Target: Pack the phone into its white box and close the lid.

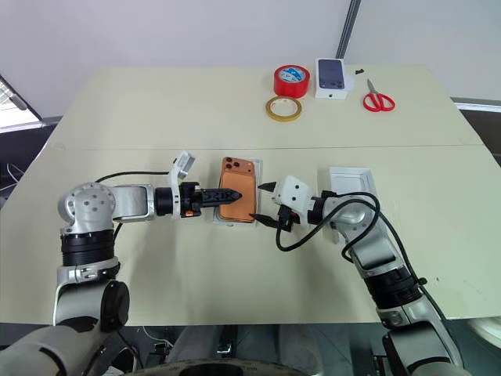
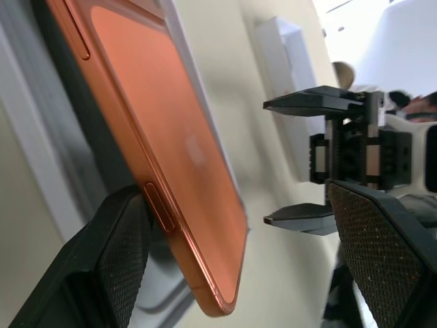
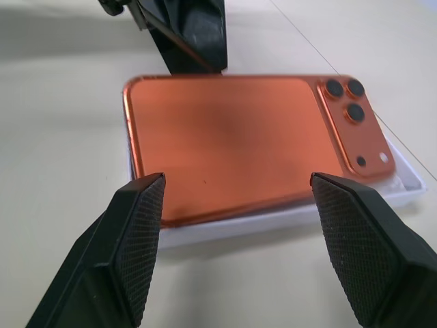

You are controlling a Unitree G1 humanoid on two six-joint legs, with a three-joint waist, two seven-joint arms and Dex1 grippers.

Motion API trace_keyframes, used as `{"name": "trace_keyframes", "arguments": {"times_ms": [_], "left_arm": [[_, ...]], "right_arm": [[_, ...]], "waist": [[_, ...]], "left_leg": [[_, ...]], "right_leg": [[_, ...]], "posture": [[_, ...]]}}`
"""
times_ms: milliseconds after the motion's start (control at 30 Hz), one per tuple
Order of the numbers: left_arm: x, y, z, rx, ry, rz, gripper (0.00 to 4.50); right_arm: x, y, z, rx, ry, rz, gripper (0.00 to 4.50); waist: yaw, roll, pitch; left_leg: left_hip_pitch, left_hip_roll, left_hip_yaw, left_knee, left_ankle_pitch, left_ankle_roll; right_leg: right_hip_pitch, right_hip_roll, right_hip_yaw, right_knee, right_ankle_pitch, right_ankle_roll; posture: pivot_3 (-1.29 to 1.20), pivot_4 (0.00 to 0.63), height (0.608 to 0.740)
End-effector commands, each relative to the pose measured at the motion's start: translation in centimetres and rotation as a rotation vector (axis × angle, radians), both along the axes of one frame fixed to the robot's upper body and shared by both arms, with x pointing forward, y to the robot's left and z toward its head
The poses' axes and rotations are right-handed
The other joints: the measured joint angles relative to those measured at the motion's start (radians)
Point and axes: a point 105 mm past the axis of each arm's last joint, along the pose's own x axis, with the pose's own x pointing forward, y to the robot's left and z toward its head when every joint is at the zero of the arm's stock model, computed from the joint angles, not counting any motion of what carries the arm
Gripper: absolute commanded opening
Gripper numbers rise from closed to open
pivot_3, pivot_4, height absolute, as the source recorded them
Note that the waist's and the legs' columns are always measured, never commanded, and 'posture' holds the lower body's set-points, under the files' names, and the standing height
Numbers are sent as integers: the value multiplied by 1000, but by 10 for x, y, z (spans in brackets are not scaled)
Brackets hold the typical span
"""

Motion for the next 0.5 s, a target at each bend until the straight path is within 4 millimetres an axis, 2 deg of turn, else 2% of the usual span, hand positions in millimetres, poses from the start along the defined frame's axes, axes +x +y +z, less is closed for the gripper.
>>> {"name": "trace_keyframes", "arguments": {"times_ms": [33, 167, 500], "left_arm": [[-3, -1, 22, 12, -81, -54, 4116], [-9, 6, 29, 34, -109, -83, 4116], [1, 26, 35, 144, -232, -10, 4116]], "right_arm": [[3, 5, 13, 17, -55, 19, 3581], [4, 2, 12, 10, -54, 12, 3581], [8, -2, 12, 13, -47, -12, 3581]], "waist": [[-1, 0, 0], [-1, 0, 0], [-3, 0, 0]], "left_leg": [[0, 0, 0, 0, 0, 0], [0, 0, 0, 0, 0, 0], [0, 0, 0, 0, 0, 0]], "right_leg": [[0, 0, 0, 0, 0, 0], [0, 0, 0, 1, 0, 0], [0, 0, 0, 1, 0, 0]], "posture": [[0, 150, 740], [0, 150, 740], [0, 150, 740]]}}
